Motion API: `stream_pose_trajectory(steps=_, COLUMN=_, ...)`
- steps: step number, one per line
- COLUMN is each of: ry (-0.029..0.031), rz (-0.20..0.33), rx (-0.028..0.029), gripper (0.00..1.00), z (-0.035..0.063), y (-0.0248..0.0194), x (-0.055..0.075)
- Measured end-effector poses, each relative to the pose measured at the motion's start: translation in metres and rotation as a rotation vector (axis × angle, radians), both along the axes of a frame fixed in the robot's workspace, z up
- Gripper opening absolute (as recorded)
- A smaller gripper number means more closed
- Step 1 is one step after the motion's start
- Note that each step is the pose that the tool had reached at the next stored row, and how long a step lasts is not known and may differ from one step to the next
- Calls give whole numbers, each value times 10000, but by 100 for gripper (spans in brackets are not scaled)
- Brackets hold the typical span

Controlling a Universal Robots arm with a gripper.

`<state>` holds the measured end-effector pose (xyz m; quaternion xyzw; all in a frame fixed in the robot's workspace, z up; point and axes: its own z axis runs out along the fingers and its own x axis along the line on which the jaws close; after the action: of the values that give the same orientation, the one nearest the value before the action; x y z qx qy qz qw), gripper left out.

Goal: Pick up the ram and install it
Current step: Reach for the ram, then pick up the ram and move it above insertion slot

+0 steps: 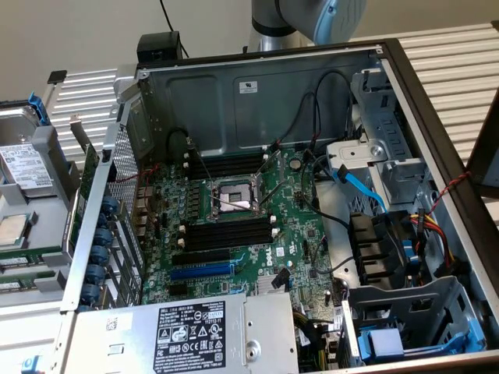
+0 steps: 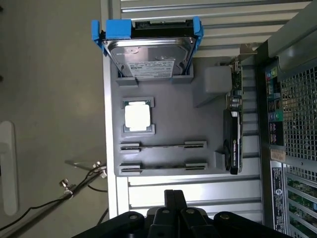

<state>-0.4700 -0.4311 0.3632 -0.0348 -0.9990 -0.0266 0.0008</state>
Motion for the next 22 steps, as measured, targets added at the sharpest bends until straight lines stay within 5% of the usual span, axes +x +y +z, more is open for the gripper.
stream_pose_trajectory(steps=11, ry=2, rz=111, rx=-1, gripper=11, z=0, y=27, x=-3)
stream_pose_trajectory(steps=22, ry=1, rz=2037, rx=-1, gripper=11, z=-4, y=27, x=-3)
